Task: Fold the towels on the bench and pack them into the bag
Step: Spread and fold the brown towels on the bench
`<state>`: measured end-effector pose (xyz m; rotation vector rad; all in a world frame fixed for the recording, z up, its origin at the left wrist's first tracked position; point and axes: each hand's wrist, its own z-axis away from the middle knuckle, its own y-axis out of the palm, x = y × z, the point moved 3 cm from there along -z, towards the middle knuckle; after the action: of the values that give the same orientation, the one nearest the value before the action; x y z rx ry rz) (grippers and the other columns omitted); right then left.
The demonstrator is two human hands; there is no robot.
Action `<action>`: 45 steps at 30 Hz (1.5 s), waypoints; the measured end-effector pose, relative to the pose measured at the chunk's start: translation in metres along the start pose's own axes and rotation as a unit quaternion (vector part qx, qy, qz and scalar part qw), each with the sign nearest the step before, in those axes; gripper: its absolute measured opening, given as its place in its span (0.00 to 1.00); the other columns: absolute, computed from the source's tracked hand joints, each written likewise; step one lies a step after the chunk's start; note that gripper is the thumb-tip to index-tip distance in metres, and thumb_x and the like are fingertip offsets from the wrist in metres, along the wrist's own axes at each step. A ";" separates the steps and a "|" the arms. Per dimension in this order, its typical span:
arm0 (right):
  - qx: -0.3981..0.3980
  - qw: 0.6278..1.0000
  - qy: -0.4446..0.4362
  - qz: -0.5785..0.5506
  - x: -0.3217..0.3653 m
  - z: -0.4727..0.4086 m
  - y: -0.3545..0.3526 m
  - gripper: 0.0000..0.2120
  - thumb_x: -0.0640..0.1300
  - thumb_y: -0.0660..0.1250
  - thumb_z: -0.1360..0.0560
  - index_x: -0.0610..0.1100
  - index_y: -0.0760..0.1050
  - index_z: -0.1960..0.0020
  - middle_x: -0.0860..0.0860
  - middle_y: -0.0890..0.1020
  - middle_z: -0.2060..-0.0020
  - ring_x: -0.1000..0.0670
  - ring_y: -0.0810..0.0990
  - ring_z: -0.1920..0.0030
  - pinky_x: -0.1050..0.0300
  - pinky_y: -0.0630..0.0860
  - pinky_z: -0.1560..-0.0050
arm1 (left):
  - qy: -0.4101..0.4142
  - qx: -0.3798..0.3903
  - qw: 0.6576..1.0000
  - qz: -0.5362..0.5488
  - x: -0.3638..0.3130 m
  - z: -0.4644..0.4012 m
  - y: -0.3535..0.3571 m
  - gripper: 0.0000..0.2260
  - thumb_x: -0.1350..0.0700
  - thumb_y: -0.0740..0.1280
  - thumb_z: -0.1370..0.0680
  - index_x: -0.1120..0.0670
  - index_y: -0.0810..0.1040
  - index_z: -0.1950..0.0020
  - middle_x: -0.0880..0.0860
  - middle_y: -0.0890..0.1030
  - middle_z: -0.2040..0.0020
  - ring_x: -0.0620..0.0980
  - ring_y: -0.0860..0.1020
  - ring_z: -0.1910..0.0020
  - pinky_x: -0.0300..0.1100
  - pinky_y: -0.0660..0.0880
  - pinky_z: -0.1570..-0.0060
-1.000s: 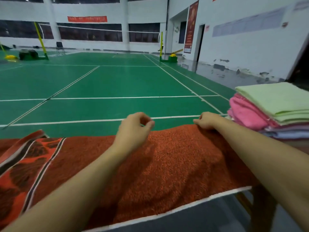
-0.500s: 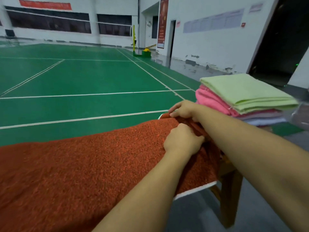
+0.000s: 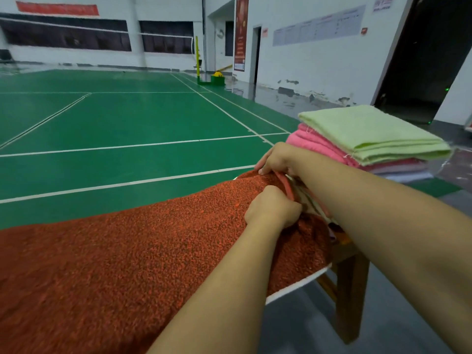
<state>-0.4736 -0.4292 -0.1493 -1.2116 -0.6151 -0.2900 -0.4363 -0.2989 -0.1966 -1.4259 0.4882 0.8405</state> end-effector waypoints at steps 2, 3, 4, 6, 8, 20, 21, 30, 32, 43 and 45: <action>-0.034 0.999 -0.013 0.025 0.002 0.002 -0.002 0.15 0.37 0.71 0.23 0.42 0.81 0.36 0.42 0.82 0.38 0.46 0.81 0.46 0.49 0.77 0.36 | 0.013 0.029 0.997 0.074 0.005 -0.001 -0.004 0.10 0.49 0.71 0.27 0.53 0.78 0.64 0.55 0.83 0.66 0.59 0.84 0.60 0.50 0.82 0.52; -0.059 0.998 -0.028 0.020 0.003 0.002 -0.003 0.14 0.37 0.72 0.23 0.43 0.83 0.39 0.45 0.84 0.43 0.48 0.82 0.48 0.53 0.77 0.39 | 0.016 0.043 0.992 0.115 0.007 -0.002 -0.006 0.12 0.53 0.71 0.25 0.54 0.76 0.67 0.55 0.80 0.71 0.57 0.82 0.66 0.48 0.81 0.56; -0.087 0.995 -0.044 0.002 0.003 0.002 -0.004 0.12 0.37 0.73 0.24 0.43 0.84 0.41 0.47 0.85 0.49 0.51 0.81 0.53 0.57 0.77 0.44 | 0.011 0.057 0.984 0.169 0.009 0.000 -0.008 0.12 0.55 0.70 0.22 0.54 0.75 0.66 0.54 0.78 0.71 0.55 0.79 0.71 0.46 0.80 0.61; -0.121 0.989 -0.062 -0.060 0.004 0.003 -0.004 0.09 0.36 0.74 0.25 0.43 0.85 0.47 0.49 0.83 0.58 0.53 0.78 0.59 0.58 0.75 0.51 | -0.002 0.073 0.958 0.278 0.013 0.007 -0.014 0.07 0.58 0.67 0.19 0.56 0.77 0.57 0.54 0.78 0.65 0.48 0.76 0.73 0.42 0.79 0.66; -0.127 0.980 -0.067 -0.139 0.006 0.003 -0.001 0.07 0.34 0.75 0.27 0.43 0.85 0.51 0.47 0.84 0.59 0.49 0.80 0.59 0.54 0.79 0.51 | -0.017 0.085 0.927 0.364 0.017 0.014 -0.020 0.06 0.61 0.64 0.18 0.58 0.80 0.48 0.55 0.80 0.59 0.46 0.76 0.68 0.39 0.80 0.63; -0.043 0.865 -0.121 -0.485 0.079 0.032 0.053 0.06 0.28 0.72 0.28 0.32 0.81 0.50 0.44 0.84 0.65 0.51 0.81 0.68 0.62 0.81 0.63 | -0.064 -0.052 0.861 0.501 0.079 0.068 -0.115 0.07 0.62 0.60 0.25 0.57 0.75 0.61 0.54 0.73 0.70 0.50 0.71 0.75 0.38 0.69 0.70; -0.035 0.863 -0.129 -0.488 0.090 0.035 0.062 0.06 0.28 0.72 0.28 0.33 0.81 0.51 0.45 0.84 0.66 0.52 0.81 0.70 0.63 0.80 0.64 | -0.065 -0.072 0.866 0.491 0.086 0.075 -0.126 0.09 0.63 0.60 0.25 0.55 0.74 0.64 0.54 0.73 0.72 0.50 0.71 0.76 0.37 0.69 0.72; 0.028 0.858 -0.207 -0.469 0.200 0.070 0.152 0.09 0.27 0.72 0.28 0.36 0.81 0.50 0.40 0.82 0.61 0.45 0.81 0.62 0.56 0.81 0.54 | -0.019 -0.225 0.896 0.381 0.174 0.143 -0.213 0.19 0.45 0.68 0.20 0.59 0.86 0.60 0.55 0.87 0.59 0.53 0.84 0.59 0.49 0.80 0.49; 0.022 0.863 -0.221 -0.453 0.222 0.078 0.177 0.08 0.28 0.73 0.28 0.38 0.82 0.53 0.42 0.82 0.63 0.45 0.80 0.62 0.52 0.80 0.51 | -0.019 -0.288 0.918 0.272 0.194 0.157 -0.233 0.25 0.43 0.67 0.19 0.62 0.80 0.66 0.47 0.80 0.71 0.44 0.75 0.70 0.41 0.74 0.63; 0.052 0.862 -0.267 -0.428 0.337 0.118 0.314 0.10 0.33 0.76 0.29 0.47 0.81 0.59 0.52 0.82 0.64 0.56 0.77 0.66 0.65 0.73 0.61 | -0.153 -0.297 0.942 -0.006 0.274 0.229 -0.320 0.20 0.49 0.62 0.16 0.64 0.83 0.52 0.64 0.83 0.47 0.59 0.80 0.41 0.46 0.70 0.45; 0.066 0.866 -0.280 -0.408 0.358 0.127 0.337 0.11 0.33 0.76 0.29 0.49 0.80 0.60 0.53 0.82 0.64 0.56 0.78 0.65 0.64 0.75 0.59 | -0.195 -0.285 0.938 -0.015 0.289 0.244 -0.339 0.19 0.50 0.60 0.15 0.63 0.81 0.37 0.62 0.80 0.36 0.57 0.77 0.35 0.41 0.68 0.43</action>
<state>-0.0463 -0.1561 -0.1757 -0.8319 -1.6385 -0.5970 -0.0438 0.0211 -0.1595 -1.7231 -0.0979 1.2718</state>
